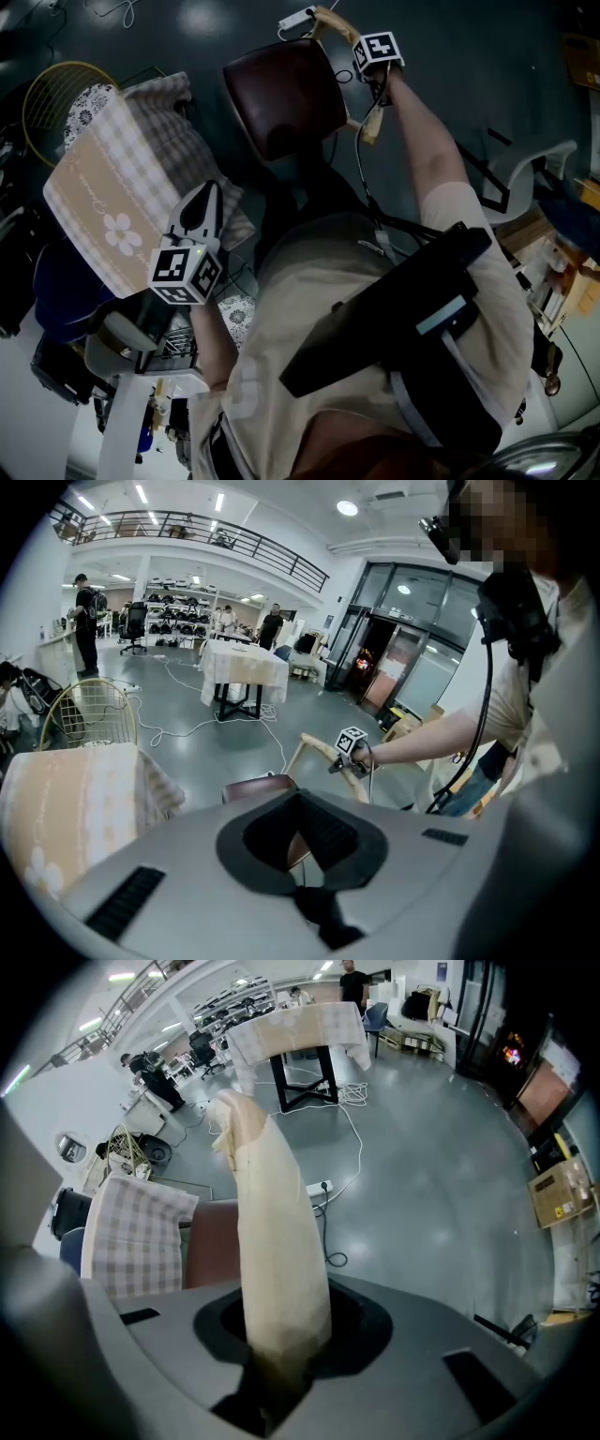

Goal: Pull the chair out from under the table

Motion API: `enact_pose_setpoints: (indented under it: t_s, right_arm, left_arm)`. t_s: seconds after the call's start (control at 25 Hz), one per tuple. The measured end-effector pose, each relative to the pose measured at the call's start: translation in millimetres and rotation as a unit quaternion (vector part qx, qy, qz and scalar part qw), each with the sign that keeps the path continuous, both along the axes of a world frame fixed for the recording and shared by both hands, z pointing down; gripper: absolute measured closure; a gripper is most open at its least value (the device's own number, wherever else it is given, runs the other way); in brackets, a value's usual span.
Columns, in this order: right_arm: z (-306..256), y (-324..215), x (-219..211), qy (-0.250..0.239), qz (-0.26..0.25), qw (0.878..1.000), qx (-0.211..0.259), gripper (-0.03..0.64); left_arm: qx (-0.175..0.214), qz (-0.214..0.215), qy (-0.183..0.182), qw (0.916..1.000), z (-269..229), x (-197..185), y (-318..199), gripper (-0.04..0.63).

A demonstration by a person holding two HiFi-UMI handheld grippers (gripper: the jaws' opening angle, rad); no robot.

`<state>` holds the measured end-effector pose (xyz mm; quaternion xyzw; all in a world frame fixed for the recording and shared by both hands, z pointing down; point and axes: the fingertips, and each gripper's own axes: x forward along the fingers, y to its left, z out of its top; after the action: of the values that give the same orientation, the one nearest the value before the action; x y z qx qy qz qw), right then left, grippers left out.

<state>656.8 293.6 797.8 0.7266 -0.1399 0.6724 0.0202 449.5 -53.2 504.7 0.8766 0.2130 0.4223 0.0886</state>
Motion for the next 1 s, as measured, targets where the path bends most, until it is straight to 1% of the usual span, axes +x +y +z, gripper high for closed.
enact_pose_setpoints:
  t_s: [0.4,0.48,0.56,0.6,0.64,0.68,0.76,0.8,0.88,1.0]
  right_arm:
    - [4.5,9.5,3.3,0.002,-0.006,1.000,0.002,0.511]
    - [1.2,8.7,8.6,0.011,-0.002,1.000,0.004,0.501]
    - [-7.8,7.6,21.2,0.038,0.009,0.999,0.003,0.451]
    - [-13.8,7.1,27.4,0.051,0.007,0.999,-0.001,0.415]
    - [-20.2,7.2,32.5,0.063,-0.003,0.998,-0.008,0.377]
    - [-27.2,8.1,37.1,0.075,-0.019,0.997,-0.019,0.364]
    - [-42.8,11.1,47.8,0.108,-0.048,0.992,-0.040,0.362]
    - [-50.9,12.2,53.6,0.124,-0.052,0.990,-0.044,0.362]
    - [-68.4,11.7,64.4,0.152,-0.035,0.987,-0.033,0.362]
    - [-101.6,2.7,78.5,0.189,0.003,0.982,0.008,0.364]
  left_arm:
    - [0.003,0.008,-0.005,1.0000,4.1,2.5,12.7,0.588]
    - [0.002,0.009,-0.004,0.9999,4.2,3.9,14.5,0.588]
    - [0.002,0.011,-0.005,0.9999,5.2,4.5,16.3,0.588]
    - [0.001,0.013,-0.004,0.9999,5.4,4.9,17.4,0.588]
    - [0.001,0.014,-0.003,0.9999,5.2,5.8,18.6,0.588]
    - [0.001,0.015,-0.001,0.9999,4.4,7.3,19.8,0.588]
    - [0.000,0.015,0.005,0.9999,1.6,12.1,21.8,0.589]
    - [0.000,0.015,0.009,0.9998,-0.3,14.8,22.7,0.589]
    - [0.001,0.016,0.016,0.9997,-4.6,19.1,24.2,0.589]
    - [0.003,0.018,0.025,0.9995,-11.3,22.5,27.0,0.588]
